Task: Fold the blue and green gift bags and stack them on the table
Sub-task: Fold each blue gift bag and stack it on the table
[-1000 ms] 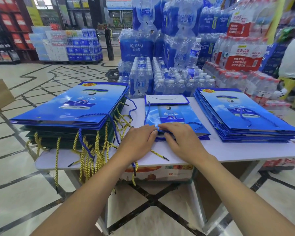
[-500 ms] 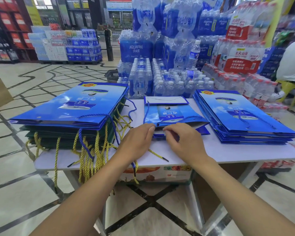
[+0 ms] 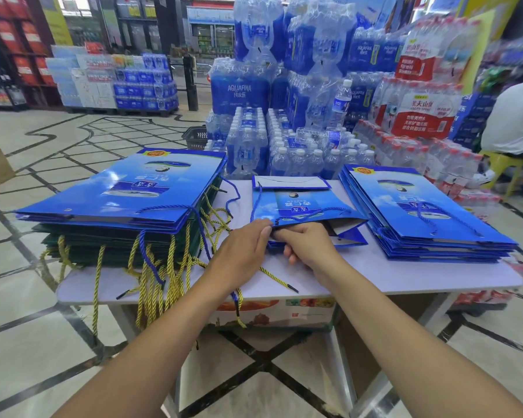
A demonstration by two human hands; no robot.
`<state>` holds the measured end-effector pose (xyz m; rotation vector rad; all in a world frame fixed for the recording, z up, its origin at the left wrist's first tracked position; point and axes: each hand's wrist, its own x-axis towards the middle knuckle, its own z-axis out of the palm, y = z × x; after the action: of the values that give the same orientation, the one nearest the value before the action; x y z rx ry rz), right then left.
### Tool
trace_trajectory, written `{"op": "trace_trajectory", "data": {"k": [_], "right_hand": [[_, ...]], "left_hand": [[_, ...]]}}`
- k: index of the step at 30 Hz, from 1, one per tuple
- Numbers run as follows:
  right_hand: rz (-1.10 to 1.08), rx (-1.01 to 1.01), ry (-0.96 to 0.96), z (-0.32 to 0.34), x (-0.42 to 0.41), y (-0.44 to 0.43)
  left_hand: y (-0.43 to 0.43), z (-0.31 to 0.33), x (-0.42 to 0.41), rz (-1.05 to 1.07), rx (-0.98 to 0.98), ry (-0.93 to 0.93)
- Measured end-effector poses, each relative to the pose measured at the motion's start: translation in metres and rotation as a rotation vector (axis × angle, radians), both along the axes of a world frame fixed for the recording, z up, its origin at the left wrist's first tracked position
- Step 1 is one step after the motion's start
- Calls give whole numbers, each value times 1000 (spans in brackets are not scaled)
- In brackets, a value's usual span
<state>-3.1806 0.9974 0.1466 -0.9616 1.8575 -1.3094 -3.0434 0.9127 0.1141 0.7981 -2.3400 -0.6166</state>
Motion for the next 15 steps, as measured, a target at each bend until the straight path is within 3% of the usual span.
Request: {"op": "trace_trajectory", "data": {"k": [10,14,15], "right_hand": [[117,173,-127,12,-14,8],[134,88,-319,18,-21,15],[132,46,-295,22,-22,15]], "left_hand": [[-3,1,1,35,26,14],[0,0,0,10,14,-34],[-1,0,-1,8,11,-53]]}}
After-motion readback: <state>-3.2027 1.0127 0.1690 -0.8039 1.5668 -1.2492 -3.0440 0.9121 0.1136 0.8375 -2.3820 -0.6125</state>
